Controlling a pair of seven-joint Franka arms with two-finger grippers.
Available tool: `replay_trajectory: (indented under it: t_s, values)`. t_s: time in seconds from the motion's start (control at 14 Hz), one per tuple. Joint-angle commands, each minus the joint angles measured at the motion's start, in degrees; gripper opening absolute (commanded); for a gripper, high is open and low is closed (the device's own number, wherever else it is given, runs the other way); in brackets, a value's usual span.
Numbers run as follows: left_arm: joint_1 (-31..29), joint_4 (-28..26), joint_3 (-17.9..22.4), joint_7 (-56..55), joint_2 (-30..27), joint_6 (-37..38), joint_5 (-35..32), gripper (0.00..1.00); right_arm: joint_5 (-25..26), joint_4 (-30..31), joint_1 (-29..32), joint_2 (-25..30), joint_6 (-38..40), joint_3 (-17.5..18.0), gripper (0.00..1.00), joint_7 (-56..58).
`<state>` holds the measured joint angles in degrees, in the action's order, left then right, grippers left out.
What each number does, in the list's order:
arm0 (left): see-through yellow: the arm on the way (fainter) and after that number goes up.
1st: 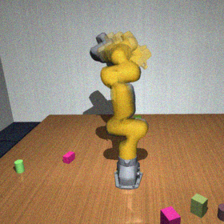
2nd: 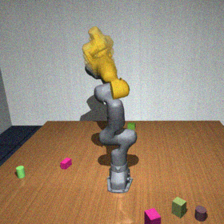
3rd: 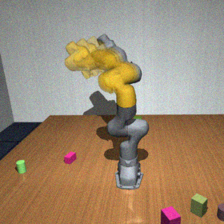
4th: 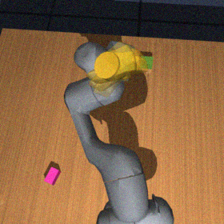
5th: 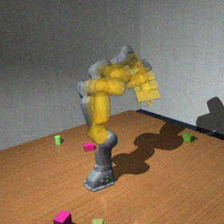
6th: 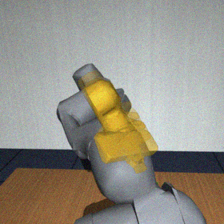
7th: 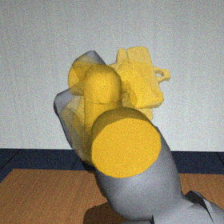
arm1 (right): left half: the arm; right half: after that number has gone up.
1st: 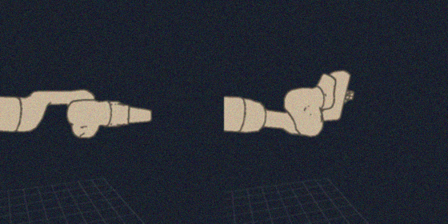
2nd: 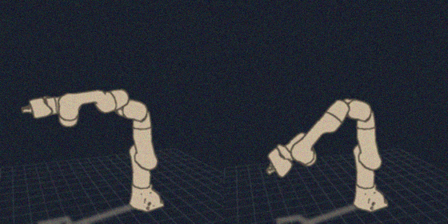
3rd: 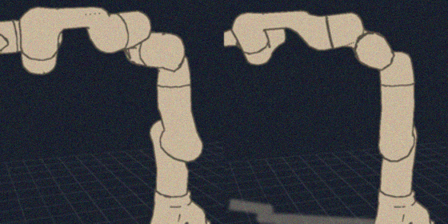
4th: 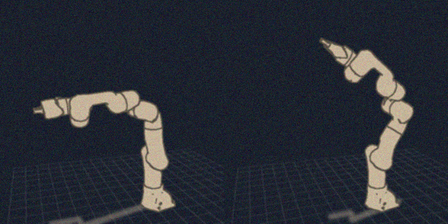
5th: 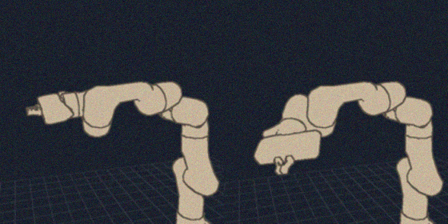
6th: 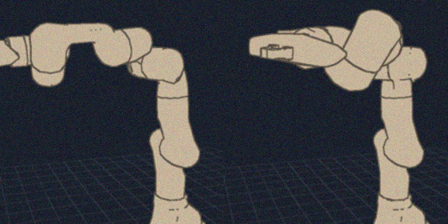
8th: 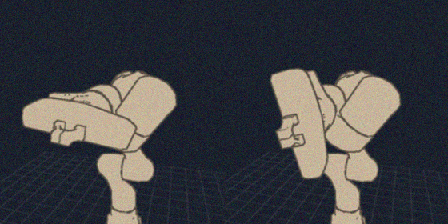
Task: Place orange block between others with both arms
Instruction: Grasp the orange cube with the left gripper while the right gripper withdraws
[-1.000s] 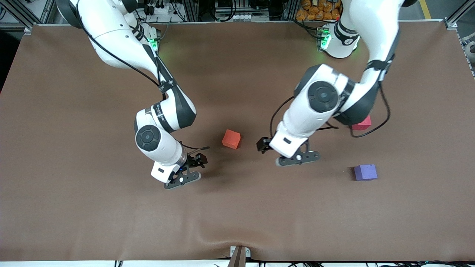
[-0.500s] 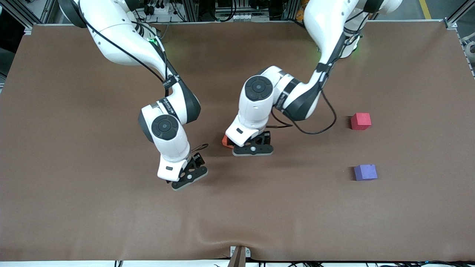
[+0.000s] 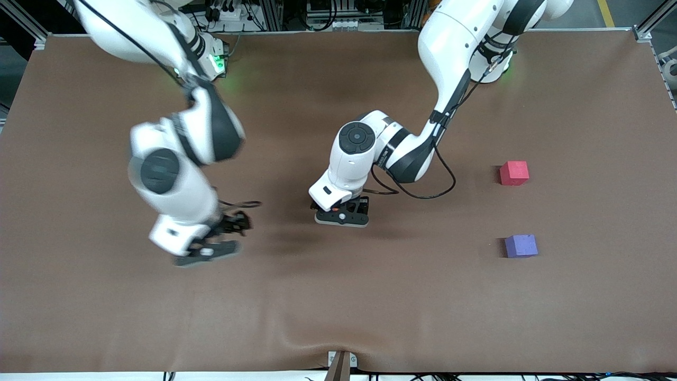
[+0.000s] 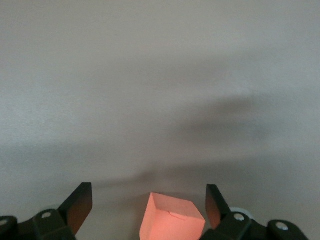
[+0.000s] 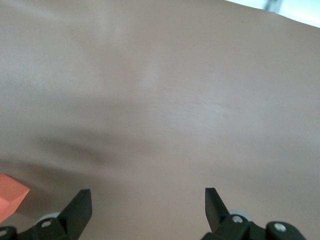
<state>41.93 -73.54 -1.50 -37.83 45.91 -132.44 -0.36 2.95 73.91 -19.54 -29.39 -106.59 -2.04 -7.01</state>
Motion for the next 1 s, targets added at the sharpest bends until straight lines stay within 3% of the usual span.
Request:
replay_trajectory:
  t_s: [0.0, 0.29, 0.43, 0.64, 0.93]
  values:
    - [-0.2, 0.8, -1.3, 1.8, 0.8, 0.2, 1.5, 1.0, -1.4, 2.1, 5.5, 6.6, 3.9, 1.0, 1.0, -1.0]
    - [-0.4, 0.6, -2.2, 9.8, 2.3, 0.2, 2.3, 1.0, -1.6, 2.3, 9.9, 12.3, 15.0, 1.1, 1.0, -1.0]
    - [-0.5, 0.3, -2.1, 14.7, 2.4, 0.3, 6.1, 1.0, -1.6, 3.5, 11.6, 15.1, 19.0, 1.1, 1.0, -0.8]
    - [0.6, -1.4, -2.2, 14.1, 2.1, 0.4, 6.5, 1.0, -1.6, 10.7, 12.4, 20.7, 18.3, 1.0, 1.0, -0.6]
    - [1.2, -4.1, -2.1, 12.8, 2.4, 0.4, 6.4, 1.0, -3.9, 18.1, 17.9, 28.4, 18.1, 1.0, 1.0, -0.5]
